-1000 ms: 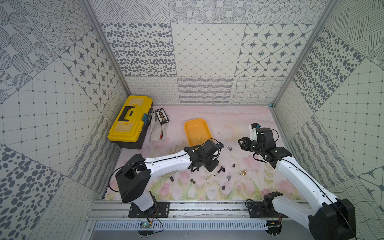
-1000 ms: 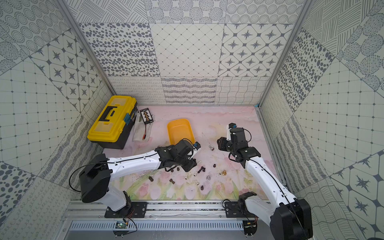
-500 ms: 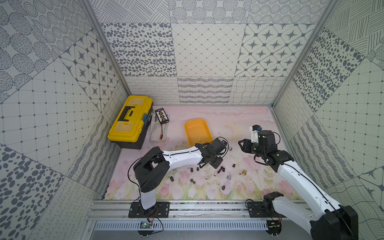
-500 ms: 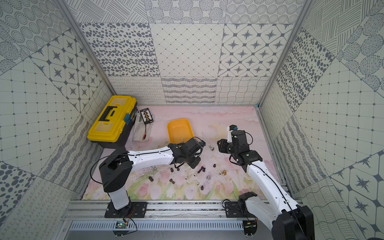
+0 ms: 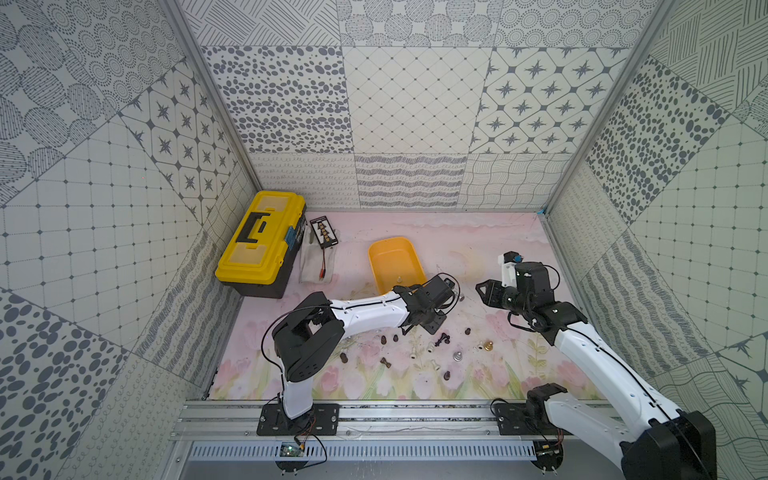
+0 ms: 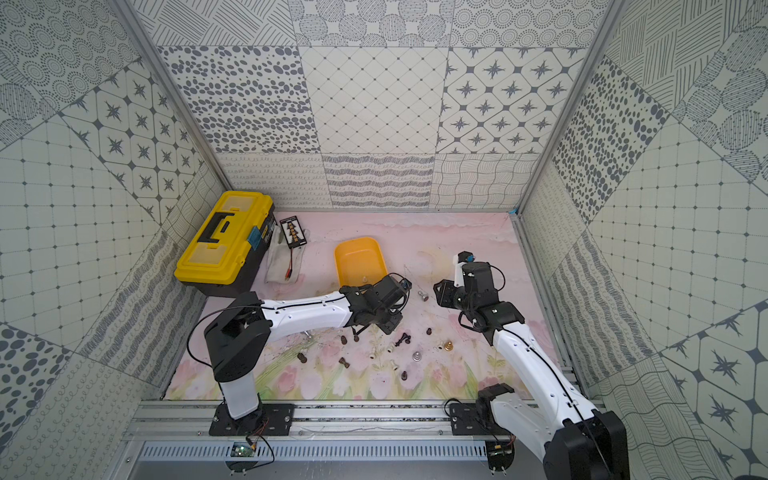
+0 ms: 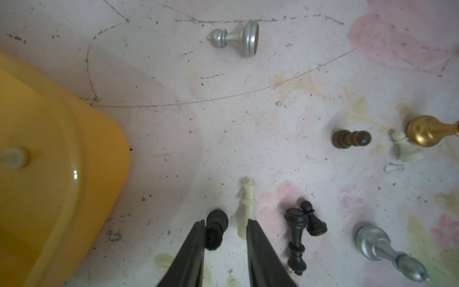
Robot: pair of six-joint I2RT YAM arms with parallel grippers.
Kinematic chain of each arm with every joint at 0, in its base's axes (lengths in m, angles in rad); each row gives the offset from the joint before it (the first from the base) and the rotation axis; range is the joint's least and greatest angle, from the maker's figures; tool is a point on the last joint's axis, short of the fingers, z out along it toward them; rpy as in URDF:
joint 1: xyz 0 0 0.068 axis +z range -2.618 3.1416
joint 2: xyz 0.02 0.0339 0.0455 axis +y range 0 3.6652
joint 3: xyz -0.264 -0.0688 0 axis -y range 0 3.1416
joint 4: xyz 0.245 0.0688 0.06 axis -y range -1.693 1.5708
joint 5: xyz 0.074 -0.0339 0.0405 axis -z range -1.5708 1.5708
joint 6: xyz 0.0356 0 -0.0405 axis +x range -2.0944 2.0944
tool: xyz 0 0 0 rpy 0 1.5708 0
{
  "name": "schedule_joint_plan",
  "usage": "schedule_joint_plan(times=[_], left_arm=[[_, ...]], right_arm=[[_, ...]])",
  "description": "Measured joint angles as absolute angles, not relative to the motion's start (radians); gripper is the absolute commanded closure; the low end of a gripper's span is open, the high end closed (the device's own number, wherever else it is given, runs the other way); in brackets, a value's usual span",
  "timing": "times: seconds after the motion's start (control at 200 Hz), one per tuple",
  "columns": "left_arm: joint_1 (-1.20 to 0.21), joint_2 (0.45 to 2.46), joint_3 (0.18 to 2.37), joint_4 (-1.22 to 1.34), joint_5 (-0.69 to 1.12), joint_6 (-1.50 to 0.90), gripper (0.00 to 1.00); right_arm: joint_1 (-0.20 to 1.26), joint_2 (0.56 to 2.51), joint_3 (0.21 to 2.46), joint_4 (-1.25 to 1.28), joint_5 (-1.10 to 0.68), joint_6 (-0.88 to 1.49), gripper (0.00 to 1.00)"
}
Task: Put the chess pieces into the storage box
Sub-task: Pick up the chess piece at the center of the board.
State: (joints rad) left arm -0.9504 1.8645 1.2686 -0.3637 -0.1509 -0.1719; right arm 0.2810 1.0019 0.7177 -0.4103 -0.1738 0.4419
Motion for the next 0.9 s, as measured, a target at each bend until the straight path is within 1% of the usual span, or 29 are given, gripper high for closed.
schedule_joint_plan(times=[0.41, 0.61, 0.655, 0.715, 0.79, 0.9], left_arm=[[-0.951, 1.816, 1.229, -0.37, -0.161, -0.18, 0.65], [-0.951, 1.843, 1.239, -0.379, -0.159, -0.18, 0.66], [-0.951, 1.855, 1.244, -0.381, -0.16, -0.18, 0.67], [-0.951, 1.868, 1.249, -0.384, -0.16, -0.18, 0.71], [-0.951, 1.882, 1.253, -0.386, -0.16, -0.179, 0.72], [-0.951, 1.892, 1.26, -0.385, -0.161, -0.18, 0.76]], right_arm=[[0.281, 1.016, 0.704, -0.392, -0.202, 0.443, 0.6], [0.281, 1.016, 0.703, -0.39, -0.204, 0.443, 0.6], [0.281, 1.019, 0.703, -0.39, -0.207, 0.443, 0.6], [0.281, 1.027, 0.703, -0.387, -0.21, 0.443, 0.59], [0.281, 1.036, 0.703, -0.385, -0.214, 0.445, 0.59], [0.281, 1.037, 0.702, -0.383, -0.217, 0.446, 0.59]])
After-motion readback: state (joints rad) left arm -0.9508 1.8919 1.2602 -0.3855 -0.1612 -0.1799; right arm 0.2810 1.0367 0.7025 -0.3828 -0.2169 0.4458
